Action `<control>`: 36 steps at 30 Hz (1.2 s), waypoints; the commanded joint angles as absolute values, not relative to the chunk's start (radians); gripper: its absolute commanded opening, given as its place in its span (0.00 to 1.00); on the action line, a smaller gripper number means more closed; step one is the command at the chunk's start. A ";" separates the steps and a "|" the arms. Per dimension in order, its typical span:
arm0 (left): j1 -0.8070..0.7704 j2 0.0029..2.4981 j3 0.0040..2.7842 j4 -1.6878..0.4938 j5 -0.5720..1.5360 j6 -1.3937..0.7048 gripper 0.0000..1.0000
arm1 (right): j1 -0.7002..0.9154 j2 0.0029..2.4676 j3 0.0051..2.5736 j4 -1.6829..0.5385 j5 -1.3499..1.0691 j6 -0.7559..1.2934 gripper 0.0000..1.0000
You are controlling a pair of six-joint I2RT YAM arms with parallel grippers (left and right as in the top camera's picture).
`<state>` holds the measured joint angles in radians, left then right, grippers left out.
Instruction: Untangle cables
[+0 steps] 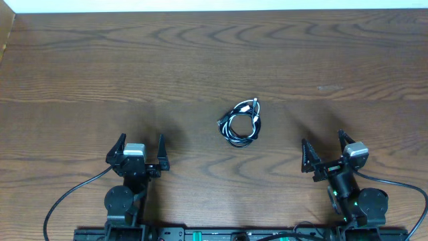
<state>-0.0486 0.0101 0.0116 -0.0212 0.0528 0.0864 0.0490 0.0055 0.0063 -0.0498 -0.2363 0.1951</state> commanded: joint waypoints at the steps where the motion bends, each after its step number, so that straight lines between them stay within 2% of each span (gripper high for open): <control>1: -0.052 0.004 0.004 -0.067 0.040 0.093 0.98 | 0.035 0.007 0.006 -0.056 -0.235 0.205 0.99; 17: -0.051 0.004 0.004 -0.068 0.041 0.088 0.98 | 0.035 0.007 0.006 0.015 -0.242 0.231 0.99; 25: -0.051 0.010 0.014 -0.078 0.102 -0.028 0.98 | 0.035 0.007 0.006 0.128 -0.247 0.233 0.99; 30: -0.051 0.052 0.082 -0.178 0.124 -0.070 0.98 | 0.035 0.008 0.006 0.122 -0.245 0.284 0.99; 36: -0.051 0.192 0.324 -0.338 0.122 -0.065 0.98 | 0.035 0.015 0.018 0.124 -0.245 0.284 0.99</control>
<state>-0.0486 0.1352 0.1898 -0.3244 0.1043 -0.0521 0.0490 0.0071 0.0063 0.1238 -0.2386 0.2653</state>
